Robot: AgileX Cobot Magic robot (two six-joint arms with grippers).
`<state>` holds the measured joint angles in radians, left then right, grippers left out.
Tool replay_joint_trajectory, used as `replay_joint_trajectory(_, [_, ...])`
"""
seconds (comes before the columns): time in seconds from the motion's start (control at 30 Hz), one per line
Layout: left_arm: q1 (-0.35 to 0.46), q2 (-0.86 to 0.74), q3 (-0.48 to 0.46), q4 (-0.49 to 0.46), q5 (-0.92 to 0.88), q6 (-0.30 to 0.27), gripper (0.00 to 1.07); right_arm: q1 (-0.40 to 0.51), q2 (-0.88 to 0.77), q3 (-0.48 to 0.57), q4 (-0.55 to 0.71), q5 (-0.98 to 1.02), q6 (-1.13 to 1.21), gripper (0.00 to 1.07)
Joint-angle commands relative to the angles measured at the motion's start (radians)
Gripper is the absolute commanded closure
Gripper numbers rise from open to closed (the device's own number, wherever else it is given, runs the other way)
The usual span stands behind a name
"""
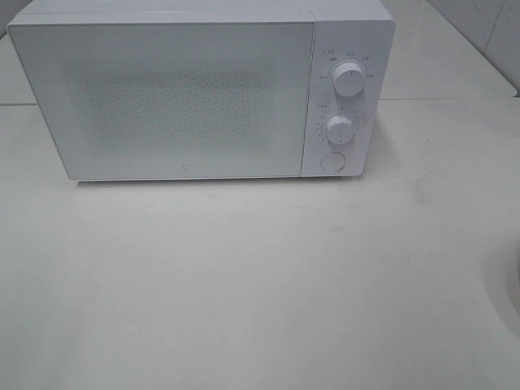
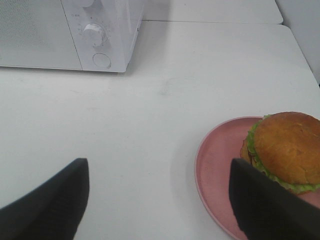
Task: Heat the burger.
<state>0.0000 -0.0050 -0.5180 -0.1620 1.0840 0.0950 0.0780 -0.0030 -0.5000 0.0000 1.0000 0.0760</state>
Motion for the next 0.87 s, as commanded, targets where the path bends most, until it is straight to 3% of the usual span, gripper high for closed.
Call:
replay_joint_trajectory(0.03, [0.002,-0.021,0.001,-0.008,-0.012,0.003,0.06,-0.007,-0.027,0.002,0.000,-0.002,-0.011,0.32])
replay_joint_trajectory(0.87, [0.002,-0.017,0.001,-0.008,-0.012,0.003,0.07,-0.007,-0.027,0.002,0.000,-0.002,-0.011,0.32])
